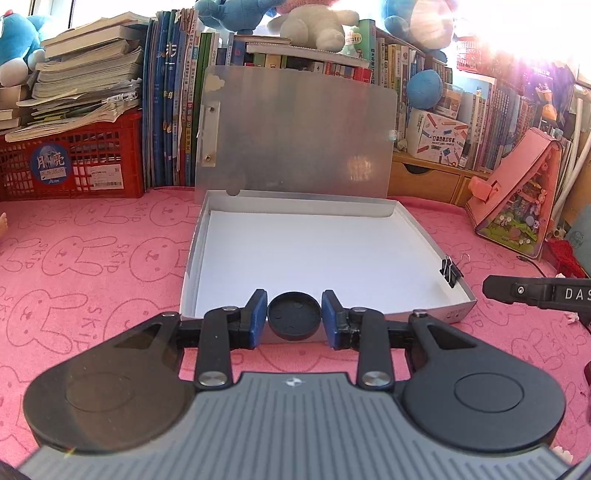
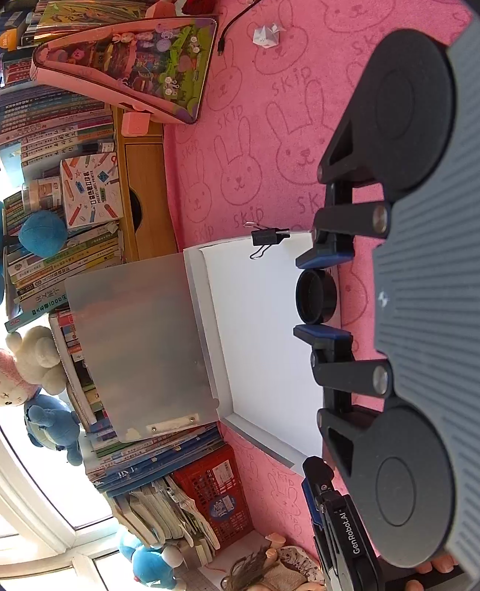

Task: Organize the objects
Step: 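Lift and carry both black lids over the open white box with both tools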

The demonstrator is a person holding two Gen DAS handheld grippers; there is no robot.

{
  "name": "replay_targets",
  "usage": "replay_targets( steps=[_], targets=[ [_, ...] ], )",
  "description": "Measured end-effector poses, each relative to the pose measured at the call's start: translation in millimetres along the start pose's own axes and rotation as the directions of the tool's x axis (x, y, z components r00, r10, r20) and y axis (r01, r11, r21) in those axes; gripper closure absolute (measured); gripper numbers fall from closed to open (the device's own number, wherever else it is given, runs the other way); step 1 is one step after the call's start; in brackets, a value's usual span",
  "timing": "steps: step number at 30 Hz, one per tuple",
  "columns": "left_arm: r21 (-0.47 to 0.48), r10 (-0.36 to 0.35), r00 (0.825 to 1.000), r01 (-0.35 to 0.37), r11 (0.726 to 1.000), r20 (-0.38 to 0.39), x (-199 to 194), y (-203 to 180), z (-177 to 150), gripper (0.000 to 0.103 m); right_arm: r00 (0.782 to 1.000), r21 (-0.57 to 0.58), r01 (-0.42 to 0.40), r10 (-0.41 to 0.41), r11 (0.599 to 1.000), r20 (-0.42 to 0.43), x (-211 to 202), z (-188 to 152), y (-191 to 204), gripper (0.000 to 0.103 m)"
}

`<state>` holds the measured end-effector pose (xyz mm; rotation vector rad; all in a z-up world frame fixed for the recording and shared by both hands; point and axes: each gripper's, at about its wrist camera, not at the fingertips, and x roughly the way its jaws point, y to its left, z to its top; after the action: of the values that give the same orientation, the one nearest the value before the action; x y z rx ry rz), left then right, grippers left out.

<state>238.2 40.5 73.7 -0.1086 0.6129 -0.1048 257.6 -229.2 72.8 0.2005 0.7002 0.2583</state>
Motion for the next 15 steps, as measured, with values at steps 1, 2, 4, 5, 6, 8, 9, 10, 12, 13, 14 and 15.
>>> replay_targets(
  steps=[1, 2, 4, 5, 6, 8, 9, 10, 12, 13, 14, 15],
  targets=[
    [-0.01, 0.0, 1.0, 0.0, 1.0, -0.012, 7.2, 2.0, 5.3, 0.066, 1.0, 0.017, -0.009, 0.009, 1.0, -0.016, 7.1, 4.4, -1.7, 0.064],
    [-0.025, 0.0, 1.0, -0.001, 1.0, -0.023, 13.8, 4.4, 9.6, 0.066, 0.999, 0.034, -0.018, 0.019, 0.999, -0.03, 13.7, 8.3, -2.9, 0.064],
    [-0.046, -0.004, 0.999, 0.002, 0.999, -0.044, 26.8, 8.0, 16.2, 0.066, 0.998, 0.066, -0.034, 0.037, 0.997, -0.052, 26.1, 14.0, -5.0, 0.064],
    [-0.054, 0.0, 0.999, -0.003, 0.999, -0.052, 32.9, 8.8, 18.3, 0.066, 0.997, 0.077, -0.04, 0.045, 0.996, -0.063, 32.3, 16.3, -5.4, 0.064],
    [-0.055, 0.003, 0.998, -0.006, 0.998, -0.06, 38.3, 9.2, 20.4, 0.066, 0.996, 0.086, -0.041, 0.047, 0.995, -0.072, 38.6, 18.5, -5.3, 0.064],
    [-0.047, 0.015, 0.997, -0.019, 0.999, -0.075, 51.2, 8.7, 24.9, 0.066, 0.995, 0.099, -0.036, 0.045, 0.994, -0.089, 51.0, 23.5, -4.3, 0.064],
    [-0.038, 0.027, 0.996, -0.03, 0.999, -0.08, 57.1, 7.8, 27.1, 0.066, 0.995, 0.102, -0.031, 0.04, 0.994, -0.095, 57.4, 26.4, -3.6, 0.064],
    [-0.027, 0.042, 0.996, -0.044, 0.999, -0.085, 63.8, 6.7, 29.7, 0.066, 0.995, 0.105, -0.024, 0.034, 0.994, -0.097, 63.0, 29.4, -2.8, 0.064],
    [-0.009, 0.061, 0.994, -0.062, 0.998, -0.09, 74.3, 5.7, 34.1, 0.066, 0.995, 0.104, -0.012, 0.022, 0.994, -0.101, 74.2, 36.3, -1.2, 0.064],
    [0.0, 0.074, 0.993, -0.075, 0.997, -0.092, 81.2, 5.7, 37.4, 0.066, 0.995, 0.103, -0.008, 0.018, 0.995, -0.102, 79.2, 39.9, -0.2, 0.064],
    [0.004, 0.08, 0.992, -0.08, 0.997, -0.095, 85.4, 5.9, 39.7, 0.066, 0.995, 0.101, -0.004, 0.015, 0.995, -0.1, 83.2, 43.4, 0.7, 0.064],
    [0.006, 0.086, 0.991, -0.086, 0.996, -0.1, 91.6, 6.9, 43.6, 0.066, 0.995, 0.096, -0.002, 0.011, 0.995, -0.097, 87.5, 47.5, 2.2, 0.064]
  ],
)
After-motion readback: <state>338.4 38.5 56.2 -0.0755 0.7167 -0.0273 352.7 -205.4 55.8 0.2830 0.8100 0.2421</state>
